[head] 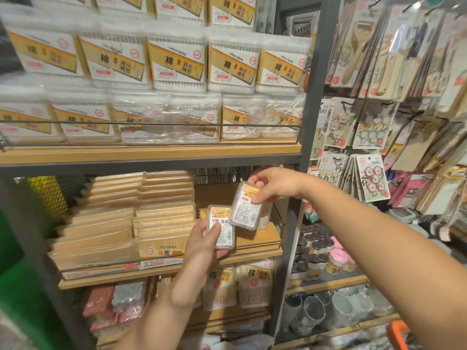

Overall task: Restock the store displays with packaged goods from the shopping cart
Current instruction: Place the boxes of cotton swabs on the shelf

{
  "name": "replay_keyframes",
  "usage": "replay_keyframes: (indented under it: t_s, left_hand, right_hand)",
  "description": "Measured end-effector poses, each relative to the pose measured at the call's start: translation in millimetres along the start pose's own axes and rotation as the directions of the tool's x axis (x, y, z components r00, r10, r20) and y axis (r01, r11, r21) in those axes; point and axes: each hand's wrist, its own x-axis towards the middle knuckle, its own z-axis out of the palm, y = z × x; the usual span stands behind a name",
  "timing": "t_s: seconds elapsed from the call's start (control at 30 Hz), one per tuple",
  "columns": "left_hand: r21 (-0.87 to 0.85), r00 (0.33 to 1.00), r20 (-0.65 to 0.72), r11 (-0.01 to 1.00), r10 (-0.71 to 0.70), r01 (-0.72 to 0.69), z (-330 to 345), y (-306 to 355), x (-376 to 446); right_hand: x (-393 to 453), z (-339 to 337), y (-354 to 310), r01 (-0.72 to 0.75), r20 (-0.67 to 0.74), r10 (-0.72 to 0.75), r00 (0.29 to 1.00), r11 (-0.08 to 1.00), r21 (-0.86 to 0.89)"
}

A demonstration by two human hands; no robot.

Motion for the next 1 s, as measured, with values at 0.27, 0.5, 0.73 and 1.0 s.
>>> replay_keyframes:
  t_s: [0.27,0.5,0.73,1.0]
  left_hand:
    - [-0.071,0.995,-0.022,0.992,0.101,-0.102,-24,-5,-16]
    - [-0.058,0.997,-0.003,0.995,0.080,-0.080,-19,3,-7]
    - [-0.094,0.998,-0.017,0.994,0.060,-0.062,3,8,5]
    - [-0.053,0.980,0.052,0.981,0.190,-0.187,14,22,3]
  right_hand:
    - [-2,11,-5,-0.007,-0.068,-0.014,0.998,0.954,-0.299]
    - [4,38,3,-0.099,-0.143,-0.019,0.990,0.629,-0.771]
    - [7,48,17,-0.101,-0.154,-0.085,0.984,0.446,-0.889]
    - [6,49,17,-0.113,-0.158,-0.061,0.985,0.458,-0.881]
